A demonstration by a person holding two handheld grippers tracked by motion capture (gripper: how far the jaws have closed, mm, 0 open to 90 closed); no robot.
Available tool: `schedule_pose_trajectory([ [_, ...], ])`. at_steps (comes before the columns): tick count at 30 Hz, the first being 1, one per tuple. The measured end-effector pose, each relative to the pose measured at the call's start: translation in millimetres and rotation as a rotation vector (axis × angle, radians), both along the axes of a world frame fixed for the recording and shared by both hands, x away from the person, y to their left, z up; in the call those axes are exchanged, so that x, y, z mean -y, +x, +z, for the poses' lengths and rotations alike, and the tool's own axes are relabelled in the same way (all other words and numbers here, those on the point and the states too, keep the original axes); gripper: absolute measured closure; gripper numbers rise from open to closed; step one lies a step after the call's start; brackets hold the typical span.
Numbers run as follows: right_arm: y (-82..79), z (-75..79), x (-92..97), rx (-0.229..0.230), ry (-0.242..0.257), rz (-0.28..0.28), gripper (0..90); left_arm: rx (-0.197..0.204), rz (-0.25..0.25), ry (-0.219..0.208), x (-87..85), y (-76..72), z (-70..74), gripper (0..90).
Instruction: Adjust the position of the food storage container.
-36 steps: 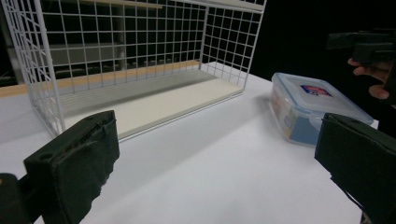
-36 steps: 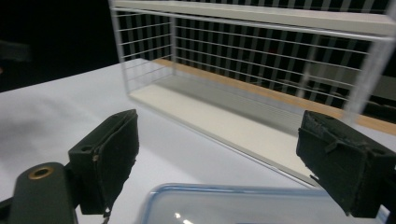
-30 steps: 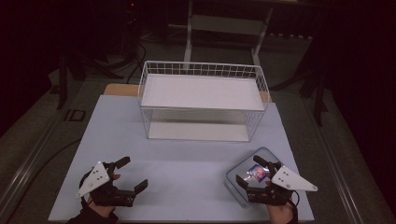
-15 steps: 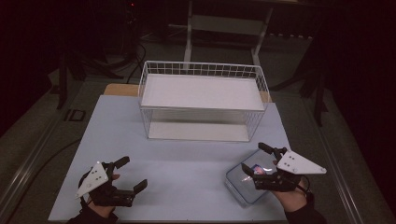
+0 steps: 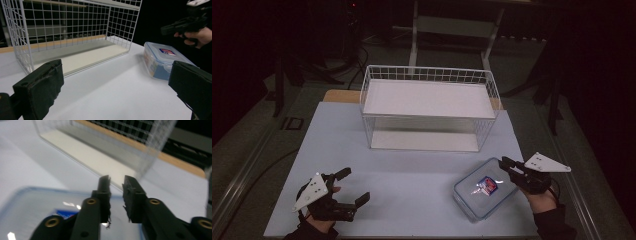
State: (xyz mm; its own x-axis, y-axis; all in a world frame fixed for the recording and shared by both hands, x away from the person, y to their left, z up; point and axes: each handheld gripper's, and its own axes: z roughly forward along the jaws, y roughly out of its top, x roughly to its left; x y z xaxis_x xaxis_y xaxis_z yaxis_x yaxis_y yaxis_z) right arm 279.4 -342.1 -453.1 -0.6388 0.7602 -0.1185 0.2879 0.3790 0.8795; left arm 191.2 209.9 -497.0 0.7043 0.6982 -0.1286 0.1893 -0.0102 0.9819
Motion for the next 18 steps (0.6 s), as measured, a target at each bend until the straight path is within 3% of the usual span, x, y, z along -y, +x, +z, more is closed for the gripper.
schedule_pose_trajectory([
  [4,10.2,-19.1,22.7,-0.024,-0.039,-0.080,89.6,0.000,-0.002,0.003,-0.1,0.0,0.1,0.0],
  [11,13.9,-38.7,46.7,-0.070,-0.066,-0.157,89.9,0.000,-0.005,0.004,0.6,-0.1,0.0,0.0],
  [18,8.7,-48.7,48.9,-0.095,-0.068,-0.144,90.0,-0.004,-0.012,0.005,1.1,0.3,-0.4,0.0],
])
